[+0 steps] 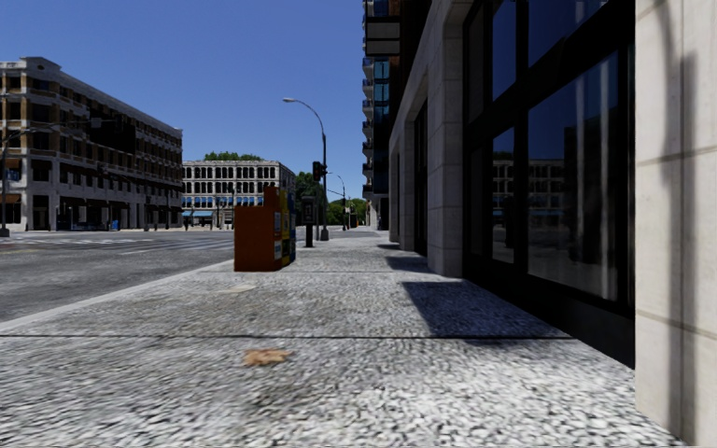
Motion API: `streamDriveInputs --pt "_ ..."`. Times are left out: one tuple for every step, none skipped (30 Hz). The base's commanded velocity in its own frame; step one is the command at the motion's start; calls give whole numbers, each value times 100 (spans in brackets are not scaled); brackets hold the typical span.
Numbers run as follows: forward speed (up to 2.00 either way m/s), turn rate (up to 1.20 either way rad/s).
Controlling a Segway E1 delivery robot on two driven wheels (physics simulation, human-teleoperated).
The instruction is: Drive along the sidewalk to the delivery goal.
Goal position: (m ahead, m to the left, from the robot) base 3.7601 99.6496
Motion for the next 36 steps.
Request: streamDriveInputs --pt "200 0" --pt "200 0" --pt "200 0" --pt "200 0" --pt "200 0" --pt "200 0" --pt "200 0" --pt "200 0" --pt "200 0" --pt "200 0" --pt "200 0" --pt "200 0" --pt "200 0" --pt "200 0" --pt "200 0" --pt "200 0" --pt "200 0" --pt "200 0" --pt "200 0" --pt "200 0" --pt "200 0" --pt "200 0" --pt "200 0" --pt "200 0" --pt "200 0" --pt "200 0" --pt "200 0" --pt "200 0" --pt "200 0" --pt "200 0" --pt "200 0" --pt "200 0" --pt "200 0" --pt "200 0" --pt "200 0" --pt "200 0"
